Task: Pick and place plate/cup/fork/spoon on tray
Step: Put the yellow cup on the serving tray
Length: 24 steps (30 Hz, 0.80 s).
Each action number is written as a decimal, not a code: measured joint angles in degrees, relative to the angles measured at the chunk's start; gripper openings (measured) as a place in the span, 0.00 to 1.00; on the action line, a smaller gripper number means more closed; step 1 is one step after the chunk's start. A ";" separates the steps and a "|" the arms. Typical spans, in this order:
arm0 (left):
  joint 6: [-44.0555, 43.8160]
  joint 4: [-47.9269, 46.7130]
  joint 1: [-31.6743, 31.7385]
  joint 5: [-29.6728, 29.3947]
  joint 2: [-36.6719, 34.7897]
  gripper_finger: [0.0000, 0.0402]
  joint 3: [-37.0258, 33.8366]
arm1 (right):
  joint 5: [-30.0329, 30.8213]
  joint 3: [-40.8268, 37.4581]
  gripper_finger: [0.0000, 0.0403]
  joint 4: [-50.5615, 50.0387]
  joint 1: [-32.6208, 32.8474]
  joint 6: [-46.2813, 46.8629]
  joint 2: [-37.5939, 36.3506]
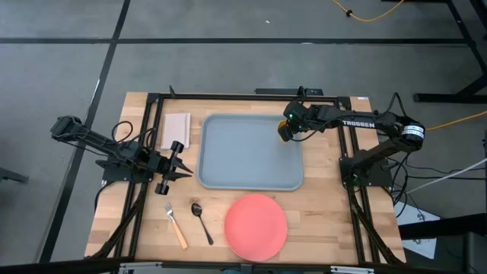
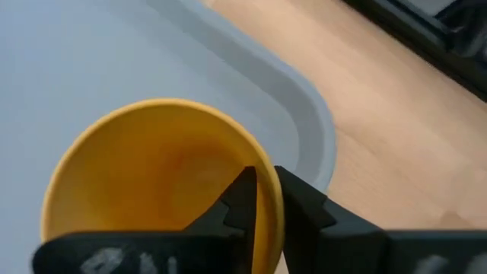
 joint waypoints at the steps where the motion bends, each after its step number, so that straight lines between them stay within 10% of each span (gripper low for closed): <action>1: -0.02 0.00 0.02 -0.01 0.00 0.10 0.00 | 0.24 0.00 0.13 0.00 -0.02 0.10 0.00; 24: -0.02 0.00 0.00 0.00 0.01 0.10 0.00 | 3.50 7.44 0.31 -7.25 1.38 -1.00 -1.14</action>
